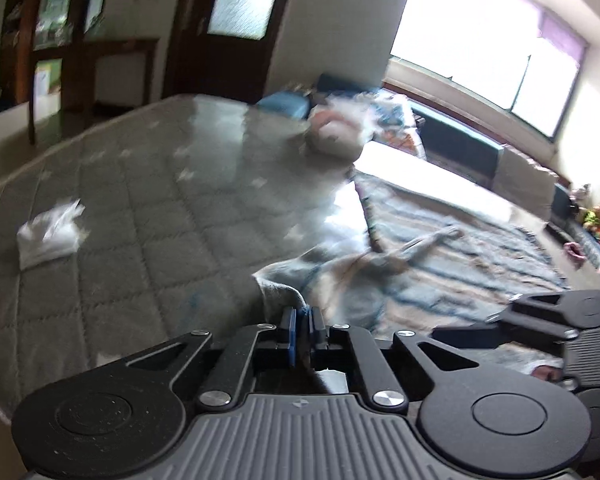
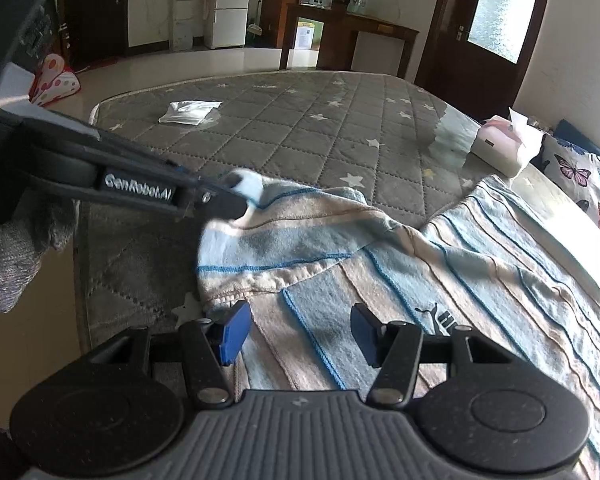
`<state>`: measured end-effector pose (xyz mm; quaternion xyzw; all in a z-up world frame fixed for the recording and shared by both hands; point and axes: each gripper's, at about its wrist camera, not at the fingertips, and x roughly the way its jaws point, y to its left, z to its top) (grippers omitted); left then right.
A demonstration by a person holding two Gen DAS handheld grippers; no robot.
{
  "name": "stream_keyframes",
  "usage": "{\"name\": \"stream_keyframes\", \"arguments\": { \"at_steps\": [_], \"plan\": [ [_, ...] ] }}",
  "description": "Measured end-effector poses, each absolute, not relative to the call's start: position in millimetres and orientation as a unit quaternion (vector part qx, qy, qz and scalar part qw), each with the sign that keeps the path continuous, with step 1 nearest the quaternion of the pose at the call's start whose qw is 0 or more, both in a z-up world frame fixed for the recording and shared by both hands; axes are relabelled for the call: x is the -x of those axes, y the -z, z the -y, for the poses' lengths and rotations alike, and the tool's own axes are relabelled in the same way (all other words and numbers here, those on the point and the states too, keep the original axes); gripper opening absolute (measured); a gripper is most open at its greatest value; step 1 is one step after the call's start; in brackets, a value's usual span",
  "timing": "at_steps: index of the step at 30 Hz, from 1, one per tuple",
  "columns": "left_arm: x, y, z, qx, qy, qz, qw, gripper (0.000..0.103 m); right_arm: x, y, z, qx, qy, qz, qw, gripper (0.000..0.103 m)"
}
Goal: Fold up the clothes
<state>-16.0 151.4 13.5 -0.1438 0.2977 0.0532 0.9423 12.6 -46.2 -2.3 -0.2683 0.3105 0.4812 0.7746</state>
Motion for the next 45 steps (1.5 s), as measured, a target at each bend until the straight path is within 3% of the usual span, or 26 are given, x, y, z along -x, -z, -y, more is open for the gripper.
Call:
{"name": "stream_keyframes", "arguments": {
  "at_steps": [17,26,27,29,35,43,45],
  "plan": [
    [19.5,-37.6,-71.9,0.087,0.152,-0.260,0.950,0.005,-46.5,-18.7,132.5,0.209,-0.386,-0.326,0.838,0.057],
    [30.2,-23.4,-86.9,0.032,0.014,-0.274,0.961,0.009,-48.1,-17.6,142.9,0.191,-0.388,-0.330,0.839,0.057],
    [31.6,-21.5,-93.3,0.038,-0.001,-0.280,0.959,0.011,-48.0,-17.5,143.7,0.190,-0.389,-0.330,0.839,0.057],
    [34.3,-17.9,-105.9,0.045,-0.040,-0.286,0.956,0.030,-47.8,-17.2,144.6,0.187,-0.391,-0.331,0.838,0.057],
    [32.1,-8.7,-141.0,0.095,-0.119,-0.314,0.937,0.048,-43.7,-12.8,130.5,0.191,-0.405,-0.334,0.829,0.057],
    [16.0,1.6,-154.5,0.124,-0.146,-0.332,0.924,0.044,-40.5,-9.5,118.7,0.196,-0.414,-0.337,0.823,0.057],
    [12.9,2.3,-156.1,0.126,-0.138,-0.329,0.926,0.023,-40.6,-9.3,117.6,0.196,-0.415,-0.337,0.822,0.057]
  ]
}}
